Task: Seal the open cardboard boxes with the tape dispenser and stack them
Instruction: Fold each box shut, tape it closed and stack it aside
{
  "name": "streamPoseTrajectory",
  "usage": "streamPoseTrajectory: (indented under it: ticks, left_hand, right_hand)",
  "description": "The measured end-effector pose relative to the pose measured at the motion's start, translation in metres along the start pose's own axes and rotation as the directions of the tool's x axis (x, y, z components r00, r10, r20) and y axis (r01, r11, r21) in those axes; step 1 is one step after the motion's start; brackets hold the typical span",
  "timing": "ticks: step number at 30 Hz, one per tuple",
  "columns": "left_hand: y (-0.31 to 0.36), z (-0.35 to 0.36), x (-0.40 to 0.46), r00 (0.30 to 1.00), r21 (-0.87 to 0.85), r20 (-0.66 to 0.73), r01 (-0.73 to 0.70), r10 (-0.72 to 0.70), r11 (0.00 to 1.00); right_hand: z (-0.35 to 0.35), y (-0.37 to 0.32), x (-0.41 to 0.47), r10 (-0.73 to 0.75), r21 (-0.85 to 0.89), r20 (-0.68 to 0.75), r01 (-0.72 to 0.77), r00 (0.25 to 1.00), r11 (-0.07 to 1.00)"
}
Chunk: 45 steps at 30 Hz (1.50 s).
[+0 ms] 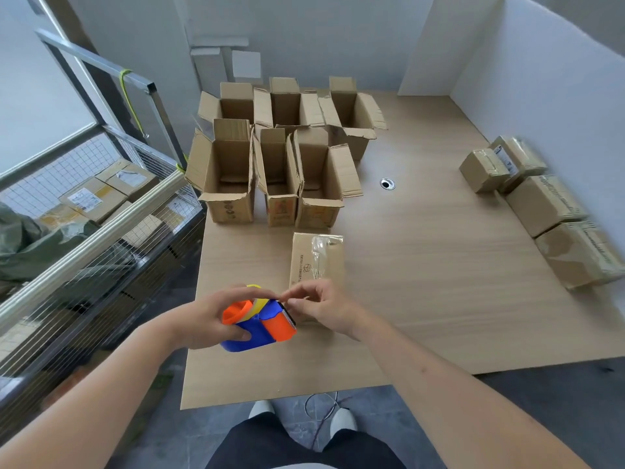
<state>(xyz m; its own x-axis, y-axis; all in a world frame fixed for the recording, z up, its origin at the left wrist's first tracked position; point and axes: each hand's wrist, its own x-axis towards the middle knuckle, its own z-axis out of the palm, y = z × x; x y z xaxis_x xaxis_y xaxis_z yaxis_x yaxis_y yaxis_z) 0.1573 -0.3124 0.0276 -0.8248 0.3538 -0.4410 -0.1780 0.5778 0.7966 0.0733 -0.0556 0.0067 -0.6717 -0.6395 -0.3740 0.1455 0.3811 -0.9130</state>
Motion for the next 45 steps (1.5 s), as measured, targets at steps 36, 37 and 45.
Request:
streamPoseTrajectory:
  ticks: [36, 37, 45]
  left_hand:
    - [-0.014, -0.016, 0.048, 0.975, 0.192, 0.104, 0.174, -0.196, 0.966]
    - [-0.014, -0.016, 0.051, 0.974, 0.191, 0.109, 0.175, -0.198, 0.966]
    - [-0.015, -0.017, 0.068, 0.965, 0.218, 0.124, 0.203, -0.233, 0.955]
  right_hand:
    - [-0.015, 0.092, -0.028, 0.257, 0.131, -0.752, -0.244, 0.607, 0.961]
    - [-0.015, 0.094, -0.025, 0.260, 0.137, -0.754, -0.243, 0.603, 0.960]
    - [-0.020, 0.101, -0.014, 0.251, -0.019, -0.677, -0.358, 0.691, 0.933]
